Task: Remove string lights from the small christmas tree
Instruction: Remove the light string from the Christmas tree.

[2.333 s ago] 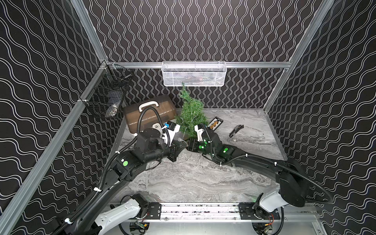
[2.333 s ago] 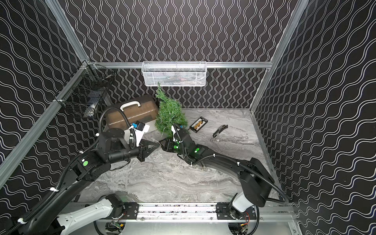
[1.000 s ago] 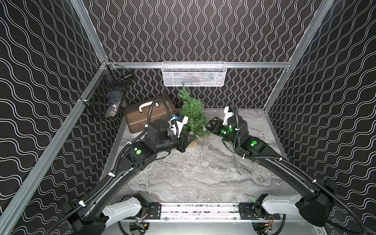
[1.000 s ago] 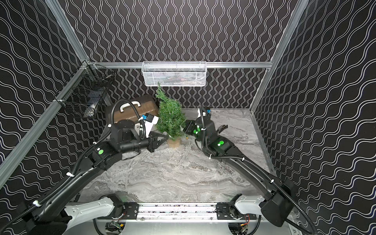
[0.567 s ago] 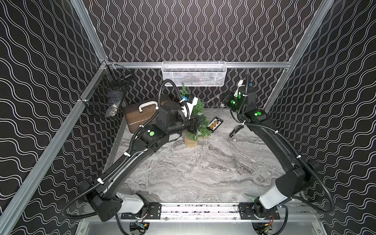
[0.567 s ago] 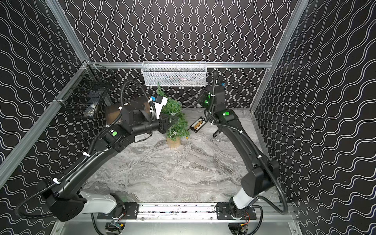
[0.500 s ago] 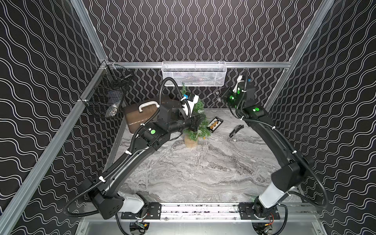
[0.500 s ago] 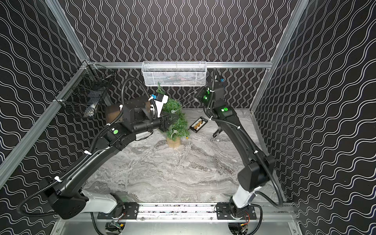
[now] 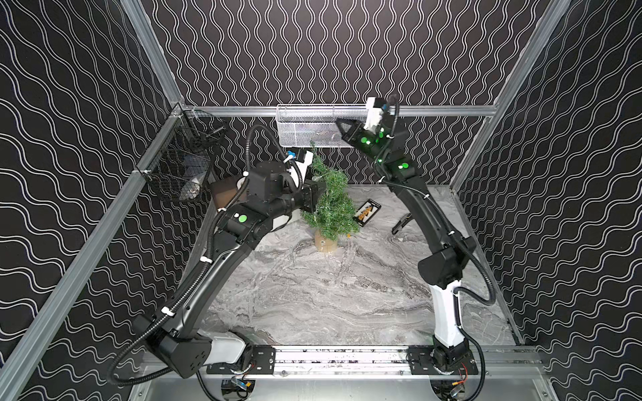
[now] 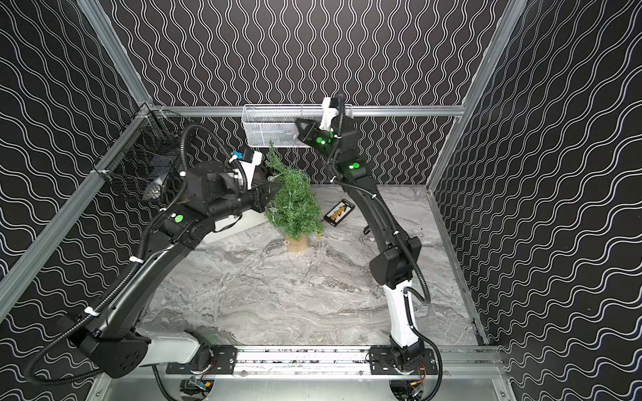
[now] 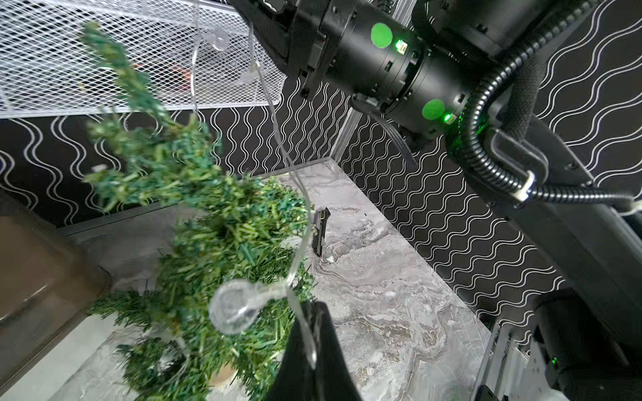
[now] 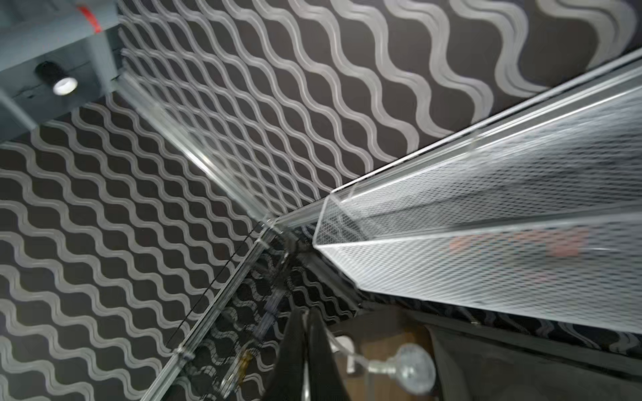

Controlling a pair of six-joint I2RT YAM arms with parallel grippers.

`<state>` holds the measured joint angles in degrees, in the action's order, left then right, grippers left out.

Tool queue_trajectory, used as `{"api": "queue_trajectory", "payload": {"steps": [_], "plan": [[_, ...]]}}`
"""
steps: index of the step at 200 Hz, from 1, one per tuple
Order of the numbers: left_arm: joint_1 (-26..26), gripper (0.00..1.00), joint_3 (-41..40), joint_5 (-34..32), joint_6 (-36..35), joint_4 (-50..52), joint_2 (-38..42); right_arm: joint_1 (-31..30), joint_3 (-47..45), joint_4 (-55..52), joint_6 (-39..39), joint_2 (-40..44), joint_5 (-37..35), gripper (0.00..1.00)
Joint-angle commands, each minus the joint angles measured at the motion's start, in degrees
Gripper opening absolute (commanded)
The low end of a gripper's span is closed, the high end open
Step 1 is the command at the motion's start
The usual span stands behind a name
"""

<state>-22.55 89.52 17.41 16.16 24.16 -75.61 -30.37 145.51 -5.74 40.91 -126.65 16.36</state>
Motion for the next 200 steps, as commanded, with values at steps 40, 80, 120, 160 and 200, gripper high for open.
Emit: {"api": "queue_trajectory", "payload": {"steps": [40,80,120,160,200], "plan": [[4.9,0.00,-5.1,2.2,-2.9,3.7,6.7,-7.0,3.6,3.4,-4.1,-1.3,7.6,0.00],[5.7,0.00,-6.9,1.2,-2.9,5.1,8.9,-8.6,2.1,2.0,-3.3,-0.8,12.6,0.00],[6.5,0.00,-11.6,-2.6,-2.5,6.9,12.7,-12.0,-13.5,-2.8,-9.2,8.3,15.3,0.00],[6.8,0.00,-16.1,-3.0,-1.9,7.9,15.1,-14.2,-34.7,-3.4,-14.8,21.1,12.0,0.00],[6.9,0.00,-19.8,-3.7,-1.0,7.4,17.2,-15.6,-49.1,-2.8,-16.3,30.7,8.1,0.00]]}}
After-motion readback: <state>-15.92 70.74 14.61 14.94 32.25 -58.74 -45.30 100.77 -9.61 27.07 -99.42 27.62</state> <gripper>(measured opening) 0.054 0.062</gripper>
